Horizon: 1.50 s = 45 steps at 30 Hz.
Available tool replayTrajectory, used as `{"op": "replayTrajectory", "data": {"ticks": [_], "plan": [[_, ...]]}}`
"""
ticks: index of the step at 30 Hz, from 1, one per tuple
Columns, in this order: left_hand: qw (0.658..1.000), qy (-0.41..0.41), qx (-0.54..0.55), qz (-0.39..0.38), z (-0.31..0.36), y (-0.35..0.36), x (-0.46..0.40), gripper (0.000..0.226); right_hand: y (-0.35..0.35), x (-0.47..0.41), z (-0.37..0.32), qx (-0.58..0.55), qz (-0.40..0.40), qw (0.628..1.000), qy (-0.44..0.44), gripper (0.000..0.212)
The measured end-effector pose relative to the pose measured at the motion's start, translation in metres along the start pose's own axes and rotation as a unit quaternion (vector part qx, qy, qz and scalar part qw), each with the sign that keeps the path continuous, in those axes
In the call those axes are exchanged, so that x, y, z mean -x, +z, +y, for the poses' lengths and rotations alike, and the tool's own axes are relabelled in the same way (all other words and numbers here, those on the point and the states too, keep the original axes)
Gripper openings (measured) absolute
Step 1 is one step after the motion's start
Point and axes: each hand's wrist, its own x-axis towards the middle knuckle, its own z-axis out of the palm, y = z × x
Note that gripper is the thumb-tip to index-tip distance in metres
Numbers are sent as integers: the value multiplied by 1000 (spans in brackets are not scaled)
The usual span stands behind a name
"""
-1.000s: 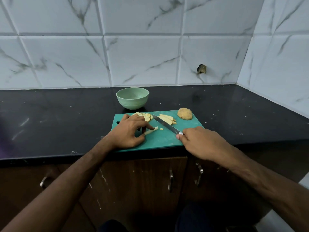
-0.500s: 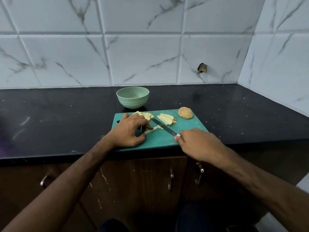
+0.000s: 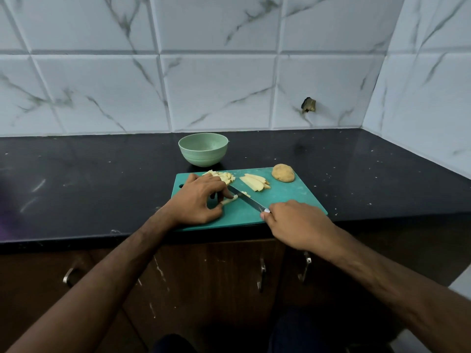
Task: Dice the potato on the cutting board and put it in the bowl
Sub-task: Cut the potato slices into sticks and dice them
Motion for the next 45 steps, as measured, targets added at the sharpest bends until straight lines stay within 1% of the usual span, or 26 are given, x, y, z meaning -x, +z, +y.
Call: {"op": "replayTrajectory", "data": {"ticks": [5,10,17,21,24,30,35,39,42,45], "plan": [[1000,3,5,11,-1,0,1,21,-18,7,2,-7,23,1000,1,37],[1000,3,6,12,-2,0,0,25,-6,19,2,5,-4,1000,-8,35],[1000,3,10,10,-3,1,0,23,7,4,-6,-19,-5,1000,-5,34],[1000,10,10,20,-2,1,0,13,-3,-3,-5,-29,9,1000,1,39],[1000,9,10,23,-3,1,0,11,-16,3,0,-35,13,999,5,39],[999,15,14,26,-3,1,0,11,-2,18,2,-18,-7,1000,-6,36],[999,10,14,27,-3,1,1,18,14,11,-4,-13,8,1000,-11,36],[999,10,11,28,-1,0,0,15,7,-1,-6,-26,2,1000,-10,35],[999,12,12,32,-1,1,1,9,-1,0,-2,-27,14,1000,-6,36],[999,12,10,32,-2,1,1,14,-5,10,2,-18,7,1000,-7,37]]}}
